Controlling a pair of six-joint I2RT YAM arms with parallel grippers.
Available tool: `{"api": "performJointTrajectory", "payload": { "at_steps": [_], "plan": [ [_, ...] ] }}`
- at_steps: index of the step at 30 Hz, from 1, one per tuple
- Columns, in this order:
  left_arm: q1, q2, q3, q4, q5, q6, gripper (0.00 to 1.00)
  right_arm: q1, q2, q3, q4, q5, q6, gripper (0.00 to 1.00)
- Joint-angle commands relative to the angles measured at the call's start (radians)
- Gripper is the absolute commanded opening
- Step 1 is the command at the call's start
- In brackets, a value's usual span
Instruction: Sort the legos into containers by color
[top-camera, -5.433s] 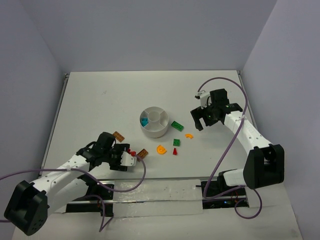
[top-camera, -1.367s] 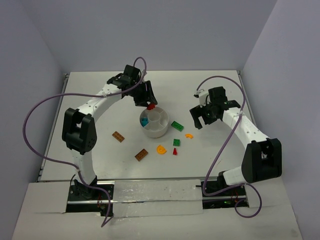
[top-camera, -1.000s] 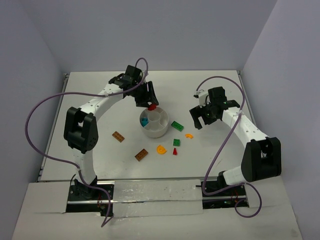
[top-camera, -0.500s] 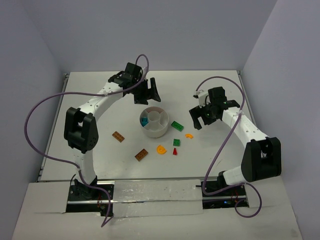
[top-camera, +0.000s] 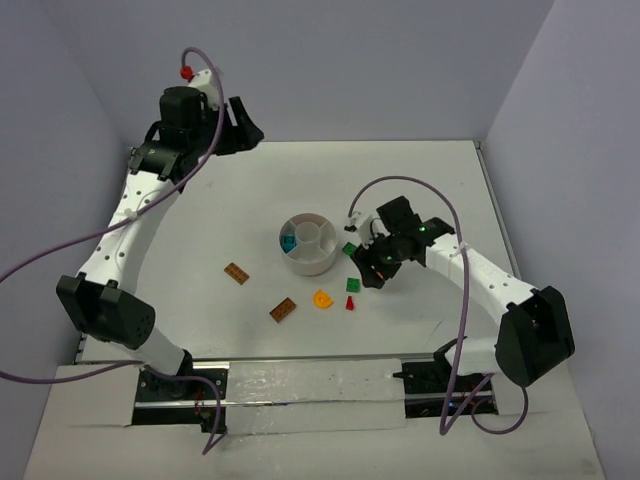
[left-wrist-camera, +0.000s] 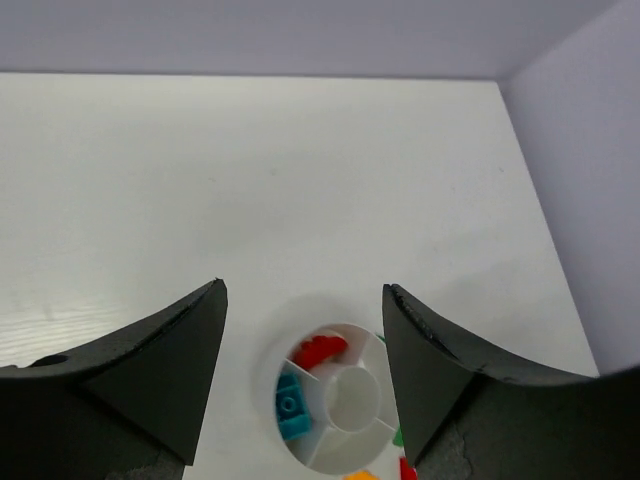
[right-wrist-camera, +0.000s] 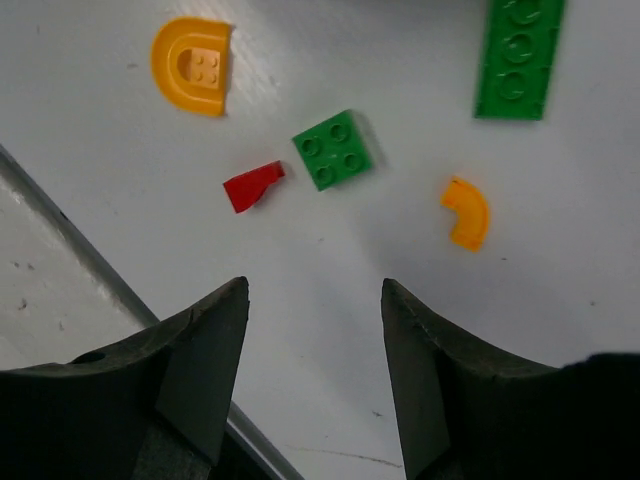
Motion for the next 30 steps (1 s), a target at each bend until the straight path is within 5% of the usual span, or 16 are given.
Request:
{"api": "performJointTrajectory", "payload": {
  "at_steps": [1,13,30],
  "plan": [
    [0.085,-0.027,-0.060,0.008,-0.074,0.044,0.72,0.131,-0.037,-0.049,0.028,0.015,0.025,0.62],
    [0.124,-0.229,-0.236,0.015,-0.184,0.121,0.74,0.287,0.159,0.012,0.090,0.054,0.284,0.60],
    [0.126,-0.277,-0.260,-0.009,-0.255,0.136,0.75,0.307,0.238,-0.023,0.200,0.238,0.521,0.58]
  ]
}}
